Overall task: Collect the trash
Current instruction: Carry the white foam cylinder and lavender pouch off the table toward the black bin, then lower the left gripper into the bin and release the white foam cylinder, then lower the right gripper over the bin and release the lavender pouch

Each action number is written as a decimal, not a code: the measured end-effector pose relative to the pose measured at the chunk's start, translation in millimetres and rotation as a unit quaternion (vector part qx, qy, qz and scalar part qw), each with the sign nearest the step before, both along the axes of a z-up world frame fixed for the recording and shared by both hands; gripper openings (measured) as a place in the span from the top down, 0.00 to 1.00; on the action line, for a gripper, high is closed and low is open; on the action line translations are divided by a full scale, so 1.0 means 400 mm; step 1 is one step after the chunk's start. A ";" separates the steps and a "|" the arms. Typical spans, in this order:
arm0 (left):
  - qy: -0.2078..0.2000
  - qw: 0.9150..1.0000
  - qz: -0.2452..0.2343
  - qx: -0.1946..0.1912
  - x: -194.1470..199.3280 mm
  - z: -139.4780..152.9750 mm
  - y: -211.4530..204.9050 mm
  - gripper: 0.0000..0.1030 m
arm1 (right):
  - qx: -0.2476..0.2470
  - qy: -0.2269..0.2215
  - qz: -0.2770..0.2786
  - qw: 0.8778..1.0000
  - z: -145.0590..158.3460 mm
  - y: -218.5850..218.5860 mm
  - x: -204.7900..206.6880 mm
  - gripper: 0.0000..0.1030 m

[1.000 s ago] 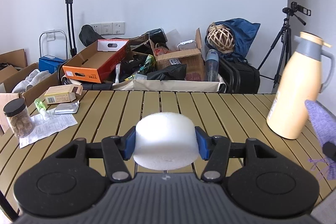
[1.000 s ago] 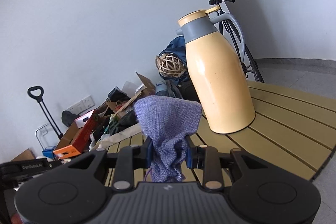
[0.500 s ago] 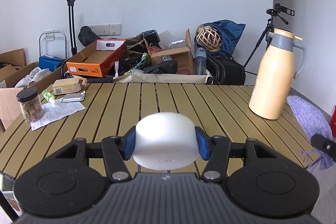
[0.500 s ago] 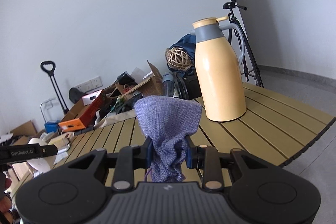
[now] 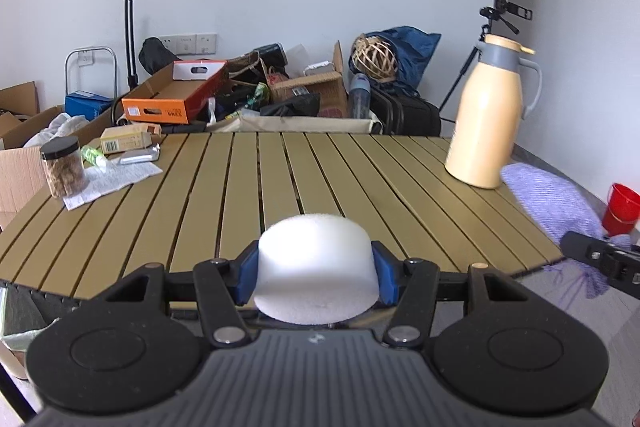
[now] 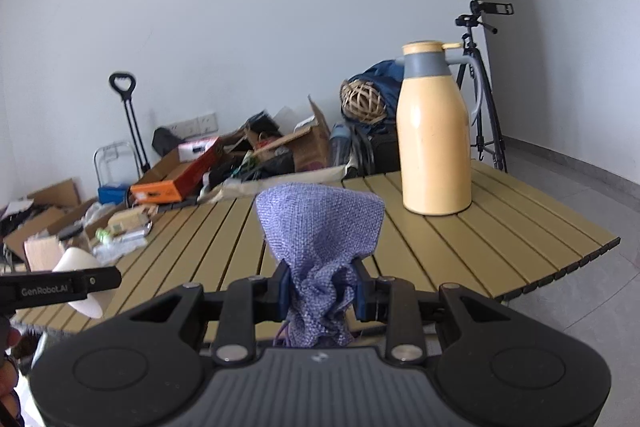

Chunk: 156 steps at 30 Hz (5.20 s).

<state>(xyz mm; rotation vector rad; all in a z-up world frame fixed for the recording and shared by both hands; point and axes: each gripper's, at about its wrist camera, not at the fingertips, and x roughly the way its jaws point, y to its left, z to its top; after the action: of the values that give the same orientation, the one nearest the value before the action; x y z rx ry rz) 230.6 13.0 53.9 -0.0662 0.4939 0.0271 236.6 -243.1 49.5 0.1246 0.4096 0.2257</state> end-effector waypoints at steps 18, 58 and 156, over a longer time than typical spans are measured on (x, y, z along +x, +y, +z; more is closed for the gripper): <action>0.065 0.998 -0.024 0.009 -0.123 -0.192 0.024 0.44 | -0.073 0.089 0.079 0.990 -0.175 0.145 -0.104 0.73; 0.286 0.958 -0.020 -0.011 -0.007 -0.608 0.049 0.44 | -0.071 0.335 0.124 0.931 -0.630 0.215 -0.043 0.73; 0.285 0.957 0.044 -0.012 0.272 -0.643 -0.120 0.00 | -0.043 0.279 -0.023 0.959 -0.595 -0.006 0.211 0.72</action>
<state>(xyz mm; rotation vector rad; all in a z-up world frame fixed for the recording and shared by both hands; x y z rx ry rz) 339.2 -35.0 -203.4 -0.1041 1.0691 0.1307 321.0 -245.6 -188.4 0.1099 0.9766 0.1232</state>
